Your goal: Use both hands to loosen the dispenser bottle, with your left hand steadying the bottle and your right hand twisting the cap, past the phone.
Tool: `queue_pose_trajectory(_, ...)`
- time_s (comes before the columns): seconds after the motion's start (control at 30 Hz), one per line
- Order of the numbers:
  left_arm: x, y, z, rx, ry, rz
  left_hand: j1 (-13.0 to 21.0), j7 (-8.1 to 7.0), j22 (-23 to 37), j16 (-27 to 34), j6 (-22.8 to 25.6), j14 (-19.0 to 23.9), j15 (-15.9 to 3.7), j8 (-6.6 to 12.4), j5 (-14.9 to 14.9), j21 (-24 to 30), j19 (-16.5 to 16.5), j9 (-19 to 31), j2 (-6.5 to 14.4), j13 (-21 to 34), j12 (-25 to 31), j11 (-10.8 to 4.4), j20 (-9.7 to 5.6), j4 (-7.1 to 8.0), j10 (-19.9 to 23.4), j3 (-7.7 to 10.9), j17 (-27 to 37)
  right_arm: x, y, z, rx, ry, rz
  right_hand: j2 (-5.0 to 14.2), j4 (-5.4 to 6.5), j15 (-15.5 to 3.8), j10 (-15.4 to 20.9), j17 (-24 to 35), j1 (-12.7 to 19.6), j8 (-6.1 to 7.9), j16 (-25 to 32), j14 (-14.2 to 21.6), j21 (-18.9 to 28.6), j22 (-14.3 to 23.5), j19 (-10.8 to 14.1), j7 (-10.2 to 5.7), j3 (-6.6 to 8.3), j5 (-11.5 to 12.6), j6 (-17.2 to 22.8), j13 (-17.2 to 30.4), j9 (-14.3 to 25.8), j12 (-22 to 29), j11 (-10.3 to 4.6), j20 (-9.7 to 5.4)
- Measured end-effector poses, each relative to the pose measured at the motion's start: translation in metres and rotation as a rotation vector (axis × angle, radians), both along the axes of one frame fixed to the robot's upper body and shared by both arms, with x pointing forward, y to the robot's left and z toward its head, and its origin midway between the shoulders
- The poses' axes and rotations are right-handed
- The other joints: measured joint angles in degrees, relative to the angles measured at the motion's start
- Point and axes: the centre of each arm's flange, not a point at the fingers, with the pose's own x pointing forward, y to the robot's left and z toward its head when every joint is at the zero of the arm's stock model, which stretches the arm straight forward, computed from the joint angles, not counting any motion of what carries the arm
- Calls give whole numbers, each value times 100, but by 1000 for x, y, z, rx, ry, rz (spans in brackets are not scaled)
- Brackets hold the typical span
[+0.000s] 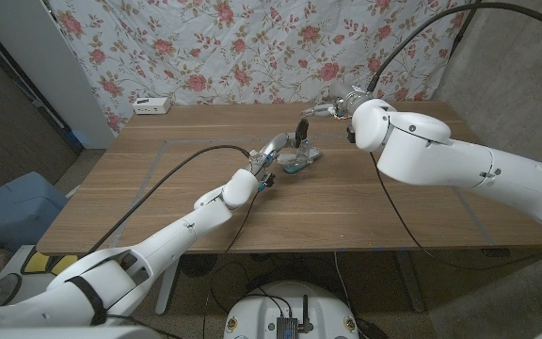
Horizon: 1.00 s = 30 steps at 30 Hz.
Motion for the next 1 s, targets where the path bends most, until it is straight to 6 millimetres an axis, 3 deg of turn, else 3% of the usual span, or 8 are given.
queue_pose_trajectory(0.3,0,0,0,-2,-1,4,0,0,0,0,0,-1,-1,-1,0,0,0,0,0,2,-1,0,0,1,0,-1,0,0,6,-1,-25,16,7,-74,122,334,-132,0,-435,0,-21,13,0,0,-41,276,-170,20,-151,0,48,-25,213,185)
queue_pose_trajectory(0.63,2,1,1,-3,-1,10,0,0,0,-13,0,11,11,-4,-49,0,0,-30,0,1,-5,0,0,-1,0,1,0,4,13,14,-57,-35,-29,-102,158,389,-86,-26,-721,70,-21,70,0,0,-47,500,-254,69,-67,-1,99,-24,373,252)
queue_pose_trajectory(0.8,3,1,1,-3,0,12,0,0,0,-17,0,11,11,-8,-48,0,0,-30,0,1,-18,0,0,-1,0,1,0,7,18,21,-69,-59,-52,-87,181,396,-63,-26,-762,90,-20,119,0,0,-47,510,-277,114,3,-1,100,-23,395,252)
queue_pose_trajectory(1.0,4,2,1,-5,2,14,0,0,0,-18,0,11,10,-20,-48,0,0,-30,0,-3,-1,12,0,-1,12,1,-26,7,21,13,-61,-61,-80,-103,181,395,-54,-26,-826,111,-20,118,0,0,-47,551,-277,121,44,-1,100,-23,403,252)
